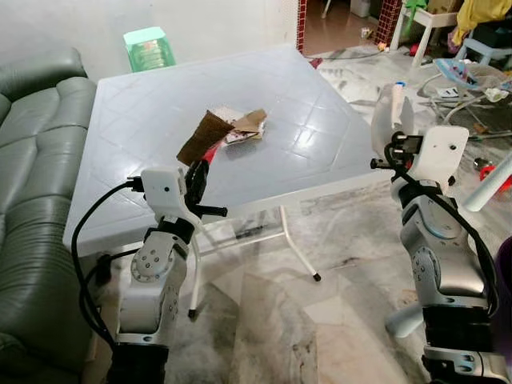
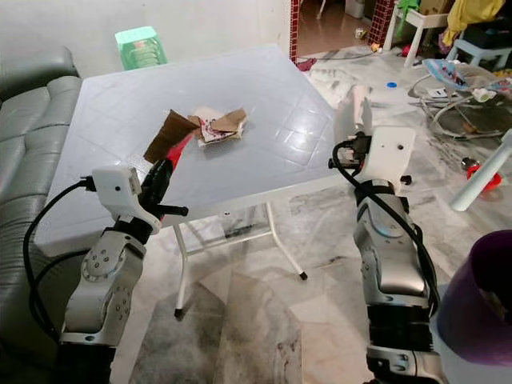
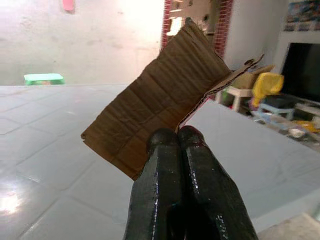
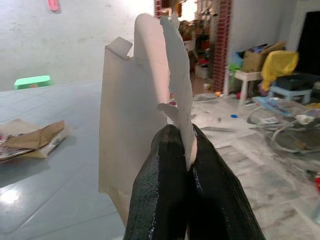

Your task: Picking trash to rubbish bin

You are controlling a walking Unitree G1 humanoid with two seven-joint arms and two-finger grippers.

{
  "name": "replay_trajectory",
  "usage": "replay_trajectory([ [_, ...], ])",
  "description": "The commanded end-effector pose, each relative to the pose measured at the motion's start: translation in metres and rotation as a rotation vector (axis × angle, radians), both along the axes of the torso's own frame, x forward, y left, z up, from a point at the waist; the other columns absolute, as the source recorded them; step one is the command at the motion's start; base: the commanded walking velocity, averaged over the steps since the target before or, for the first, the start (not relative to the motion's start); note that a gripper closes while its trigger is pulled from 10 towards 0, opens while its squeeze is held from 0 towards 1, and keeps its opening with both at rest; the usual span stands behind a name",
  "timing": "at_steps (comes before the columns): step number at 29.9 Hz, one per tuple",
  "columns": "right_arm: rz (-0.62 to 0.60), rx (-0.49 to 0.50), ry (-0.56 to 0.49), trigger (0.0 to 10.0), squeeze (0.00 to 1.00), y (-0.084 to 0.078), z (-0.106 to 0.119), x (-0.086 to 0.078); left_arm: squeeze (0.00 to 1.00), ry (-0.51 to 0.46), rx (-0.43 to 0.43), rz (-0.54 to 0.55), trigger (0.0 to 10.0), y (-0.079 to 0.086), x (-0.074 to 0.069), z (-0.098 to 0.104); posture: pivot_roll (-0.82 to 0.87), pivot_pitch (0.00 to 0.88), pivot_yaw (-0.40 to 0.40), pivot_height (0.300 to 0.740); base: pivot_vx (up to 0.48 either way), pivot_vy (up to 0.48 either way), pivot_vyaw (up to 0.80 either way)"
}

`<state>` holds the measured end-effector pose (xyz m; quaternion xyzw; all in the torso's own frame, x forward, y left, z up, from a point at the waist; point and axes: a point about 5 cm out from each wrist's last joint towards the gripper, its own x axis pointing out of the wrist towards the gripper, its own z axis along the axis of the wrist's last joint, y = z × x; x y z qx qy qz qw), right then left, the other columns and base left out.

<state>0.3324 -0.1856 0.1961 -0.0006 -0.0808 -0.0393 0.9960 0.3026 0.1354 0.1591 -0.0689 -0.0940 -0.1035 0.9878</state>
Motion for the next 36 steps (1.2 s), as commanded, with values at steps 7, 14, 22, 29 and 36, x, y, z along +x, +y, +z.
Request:
replay_trajectory([
  [7, 0.010, 0.002, -0.010, 10.0, 0.00, 0.0037, 0.0034, 0.0016, 0.00, -0.012, 0.008, 0.009, 0.0, 0.0038, -0.0005, 0.0030, -0.05, 0.031, 0.073, 0.740, 0.000, -0.250, 0.00],
  [14, 0.010, 0.003, -0.005, 10.0, 0.00, 0.0034, 0.0032, 0.0025, 0.00, -0.013, 0.009, 0.008, 0.0, 0.0036, -0.0002, 0.0030, -0.05, 0.026, 0.074, 0.740, 0.000, -0.255, -0.56],
  [22, 0.009, 0.002, -0.009, 10.0, 0.00, 0.0034, 0.0037, 0.0030, 0.00, -0.016, 0.009, 0.006, 0.0, 0.0035, 0.0004, 0.0037, -0.05, 0.024, 0.074, 0.740, 0.000, -0.279, -0.80],
  [29, 0.010, 0.004, -0.007, 10.0, 0.00, 0.0036, 0.0038, 0.0030, 0.00, -0.012, 0.008, 0.009, 0.0, 0.0035, -0.0002, 0.0029, -0.05, 0.028, 0.074, 0.740, 0.000, -0.153, -0.79],
  [36, 0.009, 0.003, -0.005, 10.0, 0.00, 0.0037, 0.0038, 0.0031, 0.00, -0.017, -0.005, 0.014, 0.0, 0.0043, 0.0004, 0.0039, -0.06, 0.028, 0.075, 0.740, 0.000, 0.000, -0.77],
])
